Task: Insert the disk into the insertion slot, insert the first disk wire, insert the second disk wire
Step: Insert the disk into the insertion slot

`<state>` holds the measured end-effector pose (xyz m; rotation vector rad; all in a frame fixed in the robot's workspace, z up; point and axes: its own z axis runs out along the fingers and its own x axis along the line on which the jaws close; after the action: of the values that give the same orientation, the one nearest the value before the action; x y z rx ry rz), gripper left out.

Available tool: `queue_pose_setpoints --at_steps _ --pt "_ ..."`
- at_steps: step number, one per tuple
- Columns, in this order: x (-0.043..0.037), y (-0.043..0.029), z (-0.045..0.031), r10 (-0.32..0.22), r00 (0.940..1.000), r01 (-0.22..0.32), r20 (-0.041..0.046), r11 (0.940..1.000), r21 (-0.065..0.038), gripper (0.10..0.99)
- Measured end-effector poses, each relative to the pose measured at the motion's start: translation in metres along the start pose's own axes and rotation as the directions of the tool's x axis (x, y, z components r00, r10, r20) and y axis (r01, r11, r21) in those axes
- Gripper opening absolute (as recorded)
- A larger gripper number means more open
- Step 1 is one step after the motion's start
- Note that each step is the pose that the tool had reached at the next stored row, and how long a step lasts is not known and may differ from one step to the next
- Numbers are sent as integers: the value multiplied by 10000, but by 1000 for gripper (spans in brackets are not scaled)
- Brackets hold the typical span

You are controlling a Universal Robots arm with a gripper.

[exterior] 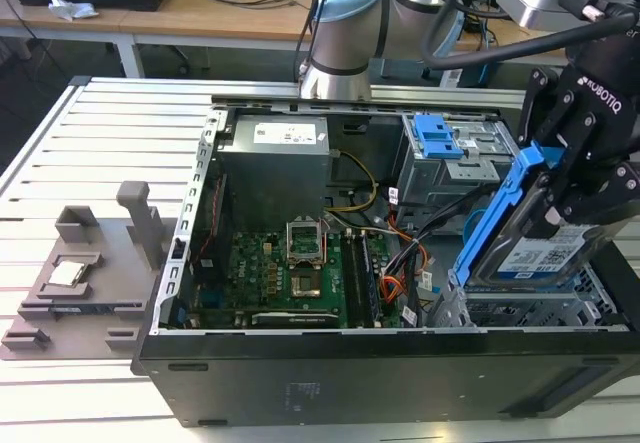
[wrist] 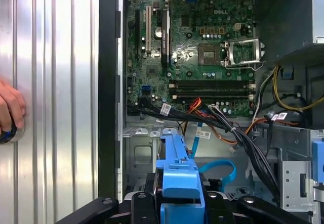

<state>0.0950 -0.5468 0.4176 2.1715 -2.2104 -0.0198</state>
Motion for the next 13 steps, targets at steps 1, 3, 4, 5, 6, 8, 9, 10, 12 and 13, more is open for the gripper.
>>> queue_pose_setpoints --at_steps 1,3,4,5,6,8,9,10,12,13 --pt "0 -6 1 1 10000 -1 1 10000 1 365" --pt "-1 -19 2 2 10000 -2 3 10000 2 365" --pt "0 -23 -5 1 10000 -1 1 10000 2 365" --pt "0 -23 -13 0 10000 0 3 10000 3 365" --pt "-1 -23 -22 0 10000 0 3 10000 3 365" --pt "-3 -30 -43 -1 10000 1 -15 10000 1 365" --pt "-5 -37 -43 -1 10000 1 -14 10000 2 365" --pt "-6 -43 -45 0 10000 0 -18 10000 0 365" --pt "-8 -58 -48 -3 10000 3 -23 10000 -14 365" --pt "-8 -73 -46 -5 10000 5 -21 10000 -41 365"
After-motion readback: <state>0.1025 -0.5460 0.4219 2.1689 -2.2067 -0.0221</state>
